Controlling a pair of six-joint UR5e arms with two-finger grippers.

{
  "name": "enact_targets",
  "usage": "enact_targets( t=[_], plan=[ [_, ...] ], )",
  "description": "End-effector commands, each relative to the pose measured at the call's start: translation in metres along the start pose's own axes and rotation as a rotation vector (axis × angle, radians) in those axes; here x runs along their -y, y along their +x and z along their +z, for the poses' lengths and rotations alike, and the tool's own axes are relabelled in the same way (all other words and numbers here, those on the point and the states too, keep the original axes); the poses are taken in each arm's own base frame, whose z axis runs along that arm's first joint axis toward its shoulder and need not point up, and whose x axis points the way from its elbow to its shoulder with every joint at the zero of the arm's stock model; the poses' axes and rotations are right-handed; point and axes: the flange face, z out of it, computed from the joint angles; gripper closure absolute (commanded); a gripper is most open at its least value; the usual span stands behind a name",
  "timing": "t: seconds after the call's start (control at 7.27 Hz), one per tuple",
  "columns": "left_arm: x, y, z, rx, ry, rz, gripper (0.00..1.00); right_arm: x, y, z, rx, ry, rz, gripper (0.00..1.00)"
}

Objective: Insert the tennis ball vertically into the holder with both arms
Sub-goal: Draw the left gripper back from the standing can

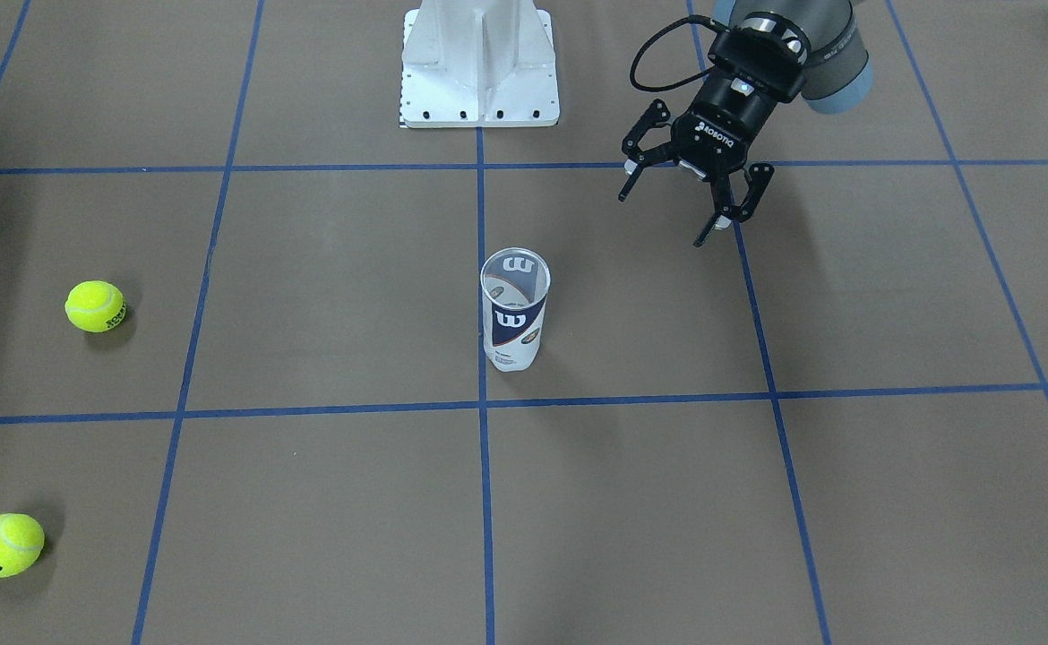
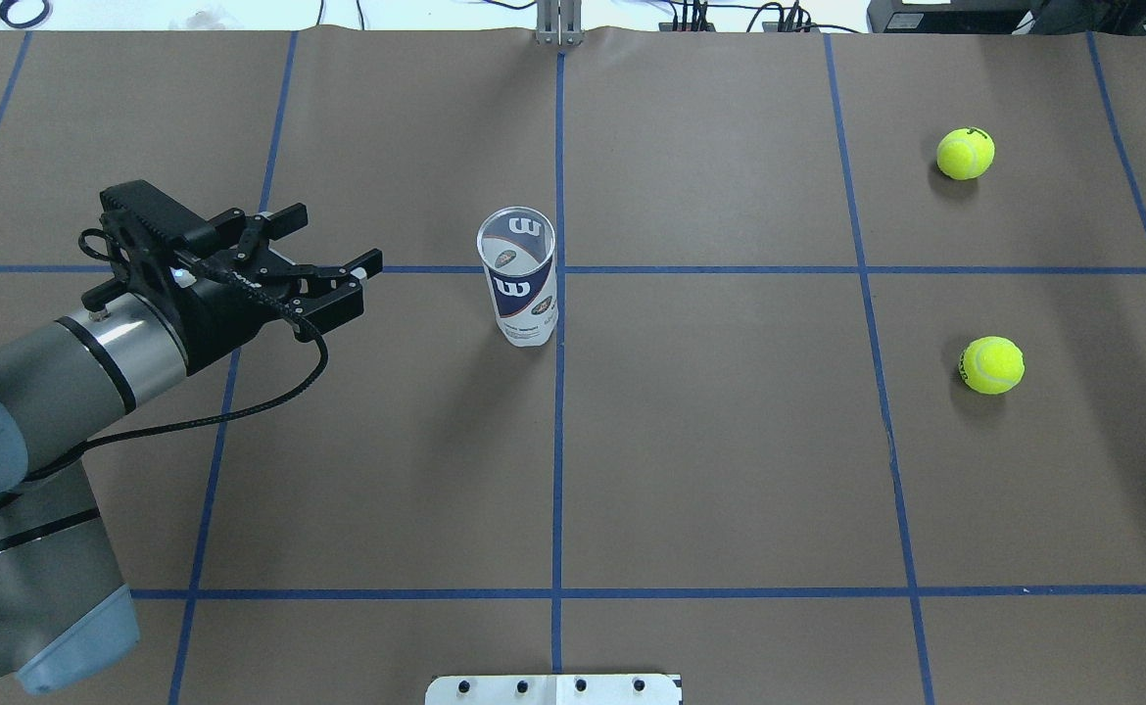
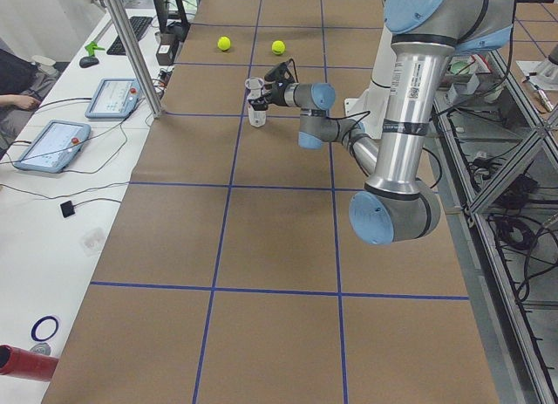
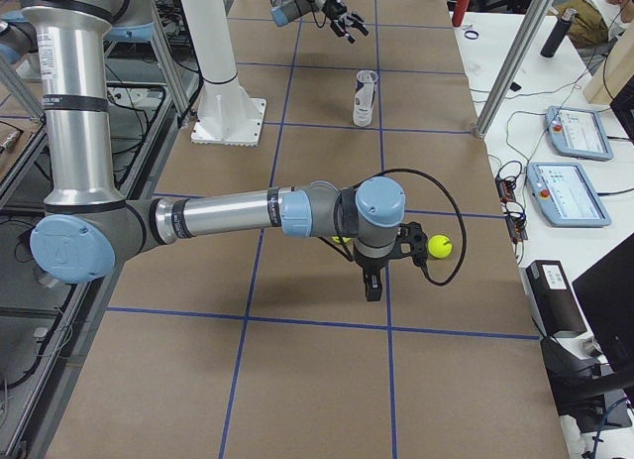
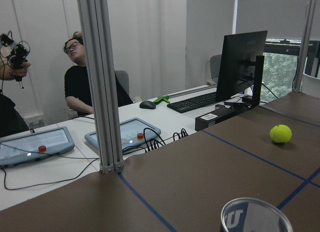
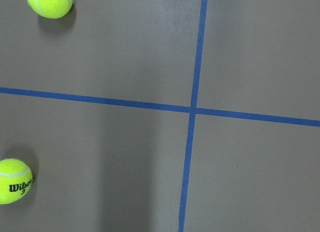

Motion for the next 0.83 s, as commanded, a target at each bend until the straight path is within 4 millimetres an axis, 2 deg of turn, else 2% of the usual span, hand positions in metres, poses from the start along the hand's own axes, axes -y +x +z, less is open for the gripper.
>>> enact_targets(
  t=[0.0, 0.14, 0.28, 0.41, 0.55, 0.69],
  plan=[
    [-0.033, -0.01, 0.018, 0.017, -0.076, -0.029, 0.01, 0.04, -0.088, -0.004, 0.069, 0.003, 0.159, 0.01],
    [-0.046, -0.013, 0.024, 0.025, -0.098, -0.025, 0.01, 0.034, -0.123, 0.009, 0.091, -0.027, 0.127, 0.01],
    [-0.052, -0.015, 0.033, 0.034, -0.108, -0.019, 0.01, 0.03, -0.142, 0.013, 0.097, -0.038, 0.108, 0.01],
    [-0.055, -0.013, 0.039, 0.033, -0.111, -0.02, 0.01, 0.026, -0.165, 0.028, 0.066, -0.051, 0.121, 0.0],
    [-0.061, -0.004, 0.041, 0.02, -0.122, -0.021, 0.01, 0.023, -0.191, 0.054, -0.017, -0.045, 0.043, 0.0],
    [-0.064, -0.002, 0.044, 0.02, -0.126, -0.021, 0.01, 0.013, -0.202, 0.077, -0.038, -0.058, -0.004, 0.0]
  ],
)
